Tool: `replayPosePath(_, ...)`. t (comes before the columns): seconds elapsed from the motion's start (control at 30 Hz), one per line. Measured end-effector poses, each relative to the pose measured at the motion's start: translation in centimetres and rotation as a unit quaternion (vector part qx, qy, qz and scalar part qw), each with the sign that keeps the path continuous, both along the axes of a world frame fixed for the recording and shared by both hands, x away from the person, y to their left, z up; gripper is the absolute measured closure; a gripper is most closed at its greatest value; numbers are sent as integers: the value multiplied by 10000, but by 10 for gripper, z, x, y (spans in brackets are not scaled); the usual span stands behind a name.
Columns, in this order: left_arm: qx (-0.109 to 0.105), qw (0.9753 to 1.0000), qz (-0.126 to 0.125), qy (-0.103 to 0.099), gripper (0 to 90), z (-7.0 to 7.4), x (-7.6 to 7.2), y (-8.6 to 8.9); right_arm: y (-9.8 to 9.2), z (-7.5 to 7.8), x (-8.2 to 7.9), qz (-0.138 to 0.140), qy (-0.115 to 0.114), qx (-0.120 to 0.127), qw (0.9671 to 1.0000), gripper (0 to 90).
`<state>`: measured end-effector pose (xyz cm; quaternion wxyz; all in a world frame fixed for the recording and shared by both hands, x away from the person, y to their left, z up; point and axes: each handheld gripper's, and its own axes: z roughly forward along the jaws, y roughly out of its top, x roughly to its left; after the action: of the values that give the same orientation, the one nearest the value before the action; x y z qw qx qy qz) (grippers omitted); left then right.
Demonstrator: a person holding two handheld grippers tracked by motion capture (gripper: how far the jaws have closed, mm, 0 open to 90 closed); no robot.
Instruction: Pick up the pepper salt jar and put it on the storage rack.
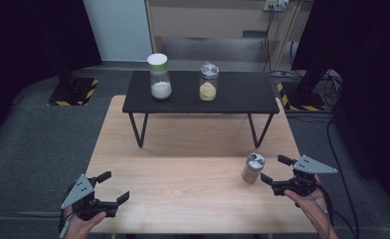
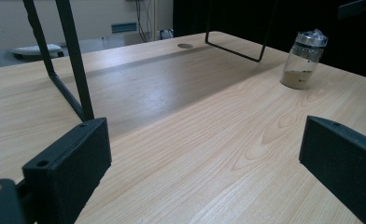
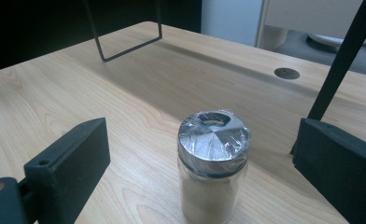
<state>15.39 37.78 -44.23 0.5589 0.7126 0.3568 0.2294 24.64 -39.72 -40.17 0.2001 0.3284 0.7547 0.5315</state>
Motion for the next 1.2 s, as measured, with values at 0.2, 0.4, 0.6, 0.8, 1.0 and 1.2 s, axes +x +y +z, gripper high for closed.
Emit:
replayPosePath(0.2, 1, 10000, 2, 1, 14, 0, 0, 0, 5, -3, 10, 44, 7, -67, 10000, 51)
replayPosePath(0.4, -3, 10000, -5, 4, 14, 0, 0, 0, 9, -8, 21, 45, 119, -116, 9999, 55)
replayPosePath(0.6, -5, 10000, -7, 9, 14, 0, 0, 0, 12, -13, 30, 95, 207, -159, 9996, 58)
replayPosePath(0.8, -1, 10000, -19, 10, 14, 0, 1, 0, 15, -18, 39, 109, 301, -156, 9994, 66)
replayPosePath(1.0, -6, 10000, -20, 14, 14, 0, 1, 0, 18, -22, 47, 185, 344, -199, 9990, 93)
replayPosePath(1.2, 4, 10000, -21, 10, 14, 0, 1, 0, 22, -24, 53, 198, 366, -285, 9987, 116)
